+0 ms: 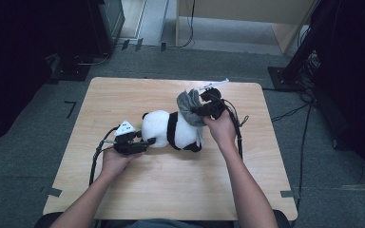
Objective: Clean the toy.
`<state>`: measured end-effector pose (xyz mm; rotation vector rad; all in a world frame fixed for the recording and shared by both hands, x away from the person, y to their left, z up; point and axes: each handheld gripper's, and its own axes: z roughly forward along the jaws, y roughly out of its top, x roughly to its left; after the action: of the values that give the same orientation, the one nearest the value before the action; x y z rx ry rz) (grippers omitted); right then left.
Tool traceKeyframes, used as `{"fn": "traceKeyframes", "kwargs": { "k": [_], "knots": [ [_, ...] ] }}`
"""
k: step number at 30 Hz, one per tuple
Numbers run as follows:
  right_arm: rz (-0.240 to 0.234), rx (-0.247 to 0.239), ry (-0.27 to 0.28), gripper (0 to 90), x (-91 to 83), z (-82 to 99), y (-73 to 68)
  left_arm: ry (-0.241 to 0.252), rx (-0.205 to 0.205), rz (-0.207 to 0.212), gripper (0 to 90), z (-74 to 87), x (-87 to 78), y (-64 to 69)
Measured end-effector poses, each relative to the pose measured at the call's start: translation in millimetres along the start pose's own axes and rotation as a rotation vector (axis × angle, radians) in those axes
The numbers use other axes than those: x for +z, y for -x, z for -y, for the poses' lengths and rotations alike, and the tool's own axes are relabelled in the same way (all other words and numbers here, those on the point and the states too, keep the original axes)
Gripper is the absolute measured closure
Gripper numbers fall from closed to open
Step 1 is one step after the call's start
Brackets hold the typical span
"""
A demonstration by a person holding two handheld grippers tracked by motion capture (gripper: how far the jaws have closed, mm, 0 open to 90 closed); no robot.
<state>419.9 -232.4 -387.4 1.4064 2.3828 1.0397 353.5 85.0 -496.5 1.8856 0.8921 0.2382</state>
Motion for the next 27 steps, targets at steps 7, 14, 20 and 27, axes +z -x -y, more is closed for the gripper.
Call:
{"fn": "traceKeyframes", "kwargs": {
  "k": [7,14,20,27],
  "knots": [
    [0.023,0.025,-0.009,76.8,-6.1,6.4,13.3,0.001,-0.001,0.002,42.6,0.3,0.1,-0.1],
    [0.055,0.043,-0.018,77.2,-12.6,10.3,24.2,-0.002,-0.001,-0.001,42.5,0.4,-0.2,0.3],
    [0.03,0.071,0.046,77.4,-35.9,-1.3,27.3,-0.002,0.002,-0.002,42.3,0.6,-0.2,0.0],
    [-0.031,-0.011,0.08,77.3,-33.1,-27.2,-11.7,0.001,0.001,-0.002,41.9,0.6,-0.3,-0.1]
  ]
}}
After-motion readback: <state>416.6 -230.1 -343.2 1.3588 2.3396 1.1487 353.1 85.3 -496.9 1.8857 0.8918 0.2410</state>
